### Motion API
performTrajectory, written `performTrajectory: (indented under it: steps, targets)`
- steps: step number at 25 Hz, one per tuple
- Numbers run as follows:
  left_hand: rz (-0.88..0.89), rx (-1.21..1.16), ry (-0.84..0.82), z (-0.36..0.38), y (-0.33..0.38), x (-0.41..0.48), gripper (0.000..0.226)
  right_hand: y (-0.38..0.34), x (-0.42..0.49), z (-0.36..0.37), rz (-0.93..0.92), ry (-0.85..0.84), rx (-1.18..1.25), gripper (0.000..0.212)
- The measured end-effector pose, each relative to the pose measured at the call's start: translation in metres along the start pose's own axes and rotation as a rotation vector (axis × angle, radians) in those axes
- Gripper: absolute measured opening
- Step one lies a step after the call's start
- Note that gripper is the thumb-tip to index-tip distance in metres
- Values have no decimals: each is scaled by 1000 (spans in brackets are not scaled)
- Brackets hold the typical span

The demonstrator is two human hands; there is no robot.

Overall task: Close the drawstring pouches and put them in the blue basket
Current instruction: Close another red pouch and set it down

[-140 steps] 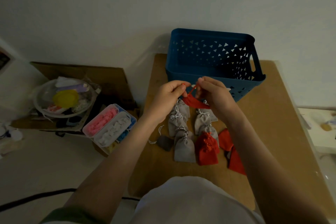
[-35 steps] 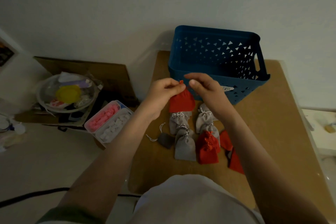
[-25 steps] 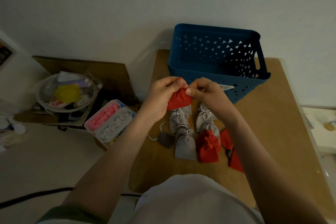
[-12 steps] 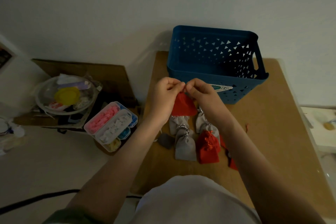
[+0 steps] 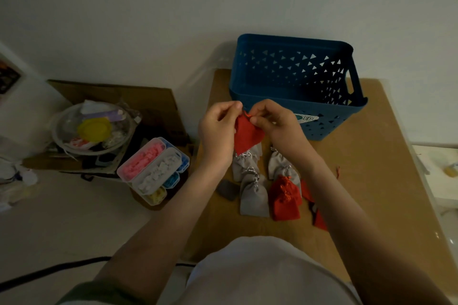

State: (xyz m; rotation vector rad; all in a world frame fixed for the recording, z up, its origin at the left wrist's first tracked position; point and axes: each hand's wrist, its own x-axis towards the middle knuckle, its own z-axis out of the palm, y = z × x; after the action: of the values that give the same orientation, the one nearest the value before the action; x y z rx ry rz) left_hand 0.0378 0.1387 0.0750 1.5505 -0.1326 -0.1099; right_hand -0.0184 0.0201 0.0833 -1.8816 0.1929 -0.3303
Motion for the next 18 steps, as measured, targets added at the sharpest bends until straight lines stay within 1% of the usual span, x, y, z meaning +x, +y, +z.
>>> performTrajectory:
  steps: [2, 5, 7, 10, 14, 16, 18]
  targets:
    - [67, -72, 64, -1, 5, -3, 6, -5, -1, -1, 21, -8, 49, 15]
    - [111, -1, -24, 1, 5, -6, 3, -9, -4, 2, 35, 5, 135, 13]
    - [80, 42, -69, 3, 3, -7, 4, -10, -5, 6, 69, 40, 201, 13]
    - [13, 108, -87, 7, 2, -7, 12, -9, -6, 13, 128, 113, 286, 12]
    - [-92, 100, -96, 11, 3, -11, 21, -10, -6, 20, 140, 162, 214, 16]
    - [-97, 87, -153, 8, 4, -12, 23, -8, -5, 20, 150, 194, 181, 16]
    - [-58, 122, -227, 5, 4, -13, 17, -5, -5, 18, 147, 217, 144, 18]
